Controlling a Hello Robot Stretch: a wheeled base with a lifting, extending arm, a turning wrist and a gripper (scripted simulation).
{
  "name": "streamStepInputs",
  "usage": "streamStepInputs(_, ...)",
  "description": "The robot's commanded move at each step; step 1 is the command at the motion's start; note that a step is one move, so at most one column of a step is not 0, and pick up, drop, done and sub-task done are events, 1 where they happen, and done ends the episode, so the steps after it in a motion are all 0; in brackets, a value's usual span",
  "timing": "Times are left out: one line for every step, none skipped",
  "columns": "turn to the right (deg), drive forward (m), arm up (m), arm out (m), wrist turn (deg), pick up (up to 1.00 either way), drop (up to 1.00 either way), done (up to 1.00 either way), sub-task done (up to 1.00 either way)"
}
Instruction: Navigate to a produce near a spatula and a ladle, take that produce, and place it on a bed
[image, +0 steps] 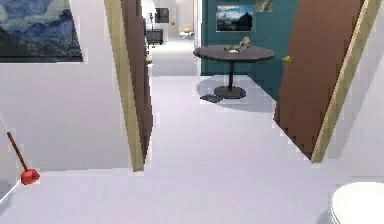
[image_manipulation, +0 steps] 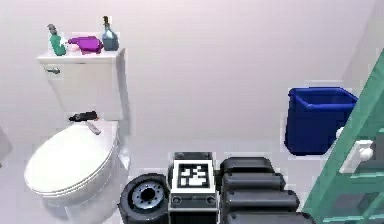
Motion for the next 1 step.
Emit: streamStepInputs(0.0, 1.0, 0.0, 0.0, 0.0, 0.0, 0.0, 0.0, 0.0)
